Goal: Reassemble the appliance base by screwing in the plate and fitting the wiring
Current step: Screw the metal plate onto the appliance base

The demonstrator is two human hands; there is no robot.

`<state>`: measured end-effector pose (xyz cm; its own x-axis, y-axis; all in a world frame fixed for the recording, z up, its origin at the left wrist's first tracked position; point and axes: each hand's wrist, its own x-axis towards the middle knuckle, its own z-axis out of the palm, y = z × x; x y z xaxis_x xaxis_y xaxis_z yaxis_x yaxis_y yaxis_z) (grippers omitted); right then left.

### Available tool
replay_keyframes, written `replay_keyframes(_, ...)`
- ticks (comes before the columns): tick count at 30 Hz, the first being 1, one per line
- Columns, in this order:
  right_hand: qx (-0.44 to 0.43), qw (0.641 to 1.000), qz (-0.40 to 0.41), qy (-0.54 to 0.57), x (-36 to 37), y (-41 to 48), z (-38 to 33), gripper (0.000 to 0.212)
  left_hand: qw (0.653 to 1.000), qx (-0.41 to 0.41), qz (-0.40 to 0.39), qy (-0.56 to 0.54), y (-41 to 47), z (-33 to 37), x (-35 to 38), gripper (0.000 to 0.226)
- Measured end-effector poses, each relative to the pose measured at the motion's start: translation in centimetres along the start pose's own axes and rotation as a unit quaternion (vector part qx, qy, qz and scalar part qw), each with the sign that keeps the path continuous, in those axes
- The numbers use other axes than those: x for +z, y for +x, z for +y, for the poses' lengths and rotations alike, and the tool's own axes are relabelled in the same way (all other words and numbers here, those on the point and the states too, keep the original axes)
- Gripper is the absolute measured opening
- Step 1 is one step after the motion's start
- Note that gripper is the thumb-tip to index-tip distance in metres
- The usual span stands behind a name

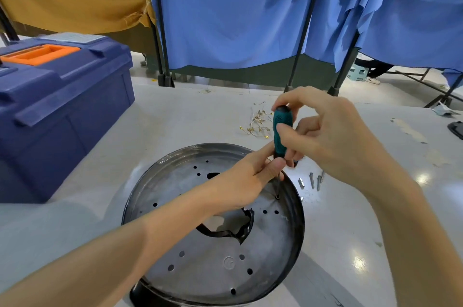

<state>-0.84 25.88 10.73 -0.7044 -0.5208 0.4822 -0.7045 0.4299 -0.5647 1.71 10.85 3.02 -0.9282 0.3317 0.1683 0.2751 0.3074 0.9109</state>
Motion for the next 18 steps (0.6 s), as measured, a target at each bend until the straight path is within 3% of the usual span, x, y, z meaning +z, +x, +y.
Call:
replay_keyframes(3,0.006,0.999,0.035,-0.009,0.3,0.3,0.1,0.016,1.000,0.001,0.011,-0.006,-0.2,0.0,0.3,0.019)
replay_keyframes(7,-0.001,0.977,0.132,-0.168,1.9,0.5,0.0,0.032,1.000,-0.001,0.010,-0.006,-0.3,-0.2,0.6,0.032)
replay_keyframes(10,0.021,0.964,0.140,-0.227,2.1,0.5,-0.4,0.042,1.000,0.011,-0.009,-0.006,-0.4,0.0,0.4,0.030)
replay_keyframes(15,0.036,0.998,0.004,-0.058,-0.5,0.5,-0.4,0.034,1.000,-0.012,-0.013,0.006,-0.2,0.4,0.2,0.020)
replay_keyframes(18,0.014,0.998,0.014,-0.052,-0.1,0.4,-0.3,0.017,1.000,-0.010,-0.010,0.013,-0.4,0.1,0.3,0.022)
